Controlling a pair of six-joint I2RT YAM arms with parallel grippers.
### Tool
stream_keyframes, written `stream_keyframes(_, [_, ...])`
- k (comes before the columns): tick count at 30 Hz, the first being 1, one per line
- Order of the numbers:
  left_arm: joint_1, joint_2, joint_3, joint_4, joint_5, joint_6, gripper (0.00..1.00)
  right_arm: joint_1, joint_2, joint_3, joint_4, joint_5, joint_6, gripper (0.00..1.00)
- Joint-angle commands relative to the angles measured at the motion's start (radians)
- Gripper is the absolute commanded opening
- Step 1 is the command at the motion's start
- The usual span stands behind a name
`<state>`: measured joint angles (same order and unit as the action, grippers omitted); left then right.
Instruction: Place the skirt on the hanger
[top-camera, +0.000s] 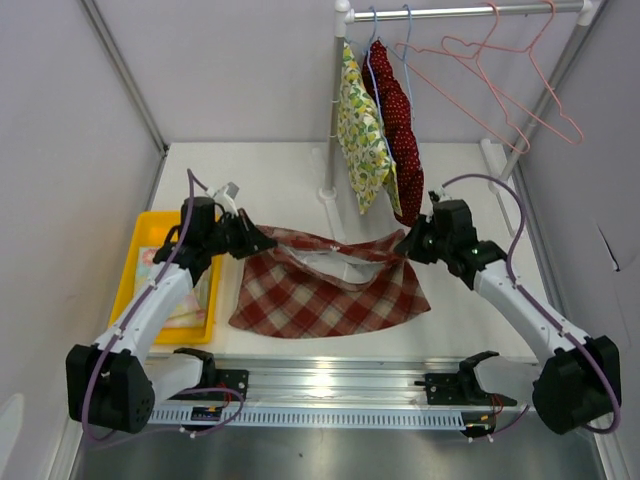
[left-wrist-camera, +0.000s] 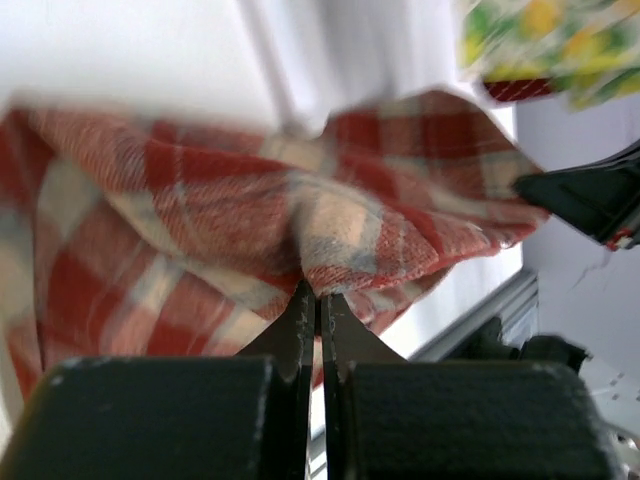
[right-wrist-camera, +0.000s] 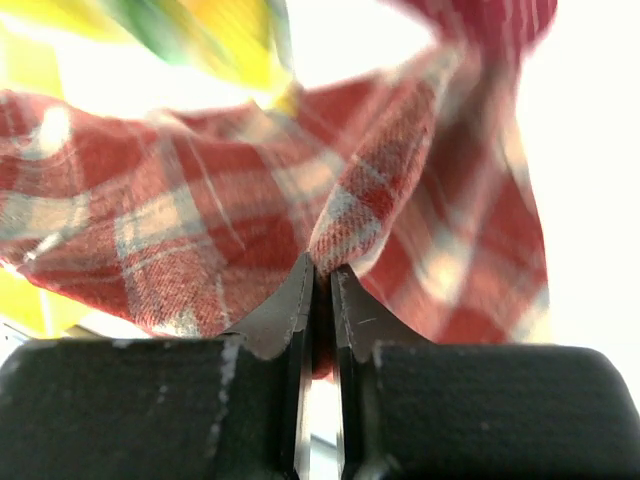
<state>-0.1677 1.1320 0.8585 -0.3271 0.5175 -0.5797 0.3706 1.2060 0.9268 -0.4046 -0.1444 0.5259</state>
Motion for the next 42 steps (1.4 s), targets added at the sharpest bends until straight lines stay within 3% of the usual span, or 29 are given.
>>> stream_keyframes(1, [0.007, -0.084, -0.120, 0.045, 0.032, -0.020, 0.00, -0.002, -0.111, -0.124, 0.058, 0.005, 0.101, 0.04])
stream_keyframes(4, [-0.003, -0.138, -0.206, 0.030, 0.047, -0.020, 0.04, 0.011, -0.163, -0.244, 0.059, -0.018, 0.161, 0.18])
stream_keyframes(5, [-0.012, -0.165, -0.225, 0.017, 0.042, -0.016, 0.10, 0.020, -0.175, -0.265, 0.058, -0.012, 0.172, 0.22])
stream_keyframes(6, [-0.016, -0.179, -0.236, 0.001, 0.042, -0.012, 0.16, 0.036, -0.180, -0.298, 0.050, 0.000, 0.190, 0.33])
stream_keyframes(7, [-0.018, -0.195, -0.249, -0.007, 0.042, -0.011, 0.31, 0.072, -0.187, -0.308, 0.043, 0.018, 0.197, 0.40])
stream_keyframes(8, [-0.021, -0.211, -0.260, -0.015, 0.042, -0.011, 0.39, 0.086, -0.194, -0.315, 0.032, 0.037, 0.203, 0.46])
stream_keyframes(9, [-0.023, -0.244, -0.262, -0.036, 0.042, -0.006, 0.43, 0.102, -0.210, -0.319, 0.014, 0.069, 0.210, 0.60])
stream_keyframes(11, [-0.023, -0.270, -0.260, -0.056, 0.045, 0.000, 0.51, 0.117, -0.233, -0.322, -0.006, 0.089, 0.215, 0.70])
stream_keyframes(14, [-0.024, -0.313, -0.247, -0.096, 0.067, 0.000, 0.57, 0.114, -0.296, -0.281, -0.074, 0.143, 0.206, 0.73])
stream_keyframes(19, [-0.024, -0.318, -0.216, -0.131, 0.049, 0.026, 0.58, 0.094, -0.316, -0.186, -0.160, 0.195, 0.165, 0.75])
stream_keyframes(24, [-0.024, -0.314, -0.191, -0.131, 0.062, 0.030, 0.58, 0.035, -0.301, 0.058, -0.256, 0.212, 0.060, 0.73])
stream_keyframes(28, [-0.024, -0.311, -0.121, -0.159, 0.056, 0.060, 0.59, -0.094, -0.196, 0.338, -0.290, 0.117, -0.075, 0.72])
stream_keyframes(33, [-0.024, -0.296, -0.072, -0.174, 0.082, 0.078, 0.59, -0.304, -0.005, 0.766, -0.275, -0.167, -0.213, 0.68])
stream_keyframes(37, [-0.024, -0.285, -0.050, -0.174, 0.099, 0.087, 0.59, -0.361, 0.142, 1.019, -0.240, -0.234, -0.300, 0.68])
stream_keyframes(42, [-0.024, -0.270, -0.038, -0.167, 0.122, 0.093, 0.59, -0.432, 0.318, 1.175, -0.126, -0.245, -0.325, 0.70])
